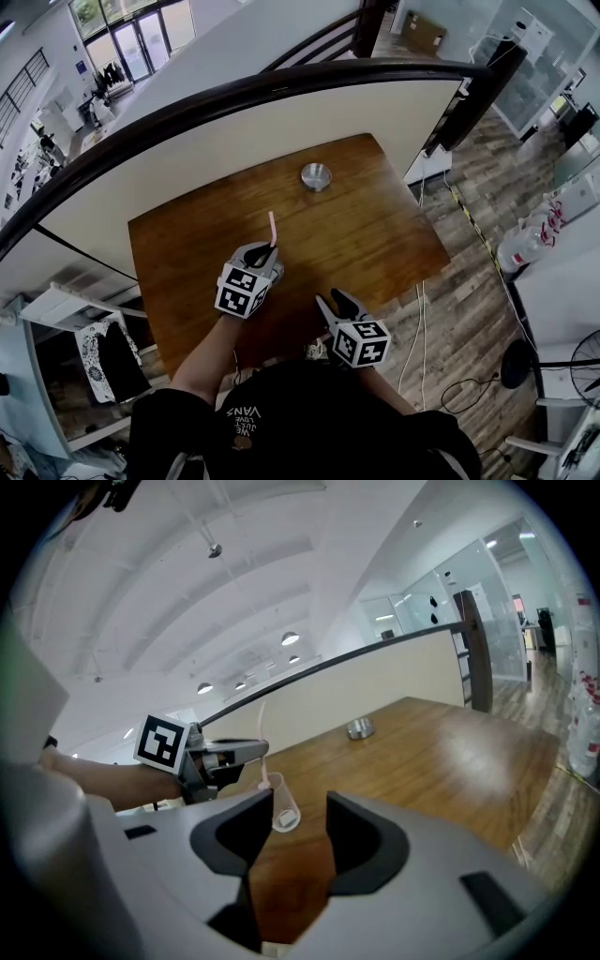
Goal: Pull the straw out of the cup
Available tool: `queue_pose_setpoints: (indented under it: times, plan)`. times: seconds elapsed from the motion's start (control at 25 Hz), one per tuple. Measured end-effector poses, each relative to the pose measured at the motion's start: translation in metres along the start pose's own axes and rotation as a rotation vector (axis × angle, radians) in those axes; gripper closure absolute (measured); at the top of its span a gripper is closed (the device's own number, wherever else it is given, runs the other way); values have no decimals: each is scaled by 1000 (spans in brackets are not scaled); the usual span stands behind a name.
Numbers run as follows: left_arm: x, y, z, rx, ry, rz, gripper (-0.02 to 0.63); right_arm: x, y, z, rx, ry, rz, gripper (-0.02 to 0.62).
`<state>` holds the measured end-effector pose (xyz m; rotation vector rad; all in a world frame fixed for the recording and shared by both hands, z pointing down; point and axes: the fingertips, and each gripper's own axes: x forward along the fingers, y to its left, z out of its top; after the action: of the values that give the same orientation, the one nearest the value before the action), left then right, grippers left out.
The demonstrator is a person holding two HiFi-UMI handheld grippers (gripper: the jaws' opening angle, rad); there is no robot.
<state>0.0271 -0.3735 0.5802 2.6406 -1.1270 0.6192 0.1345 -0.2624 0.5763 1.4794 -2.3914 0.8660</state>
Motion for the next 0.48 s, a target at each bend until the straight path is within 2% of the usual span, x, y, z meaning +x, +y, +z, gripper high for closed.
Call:
queue_pose_setpoints:
  times: [0.48]
  plan:
    - [-55,-4,21,7,-133,-12,574,-24,39,-7,0,-41,-27,410]
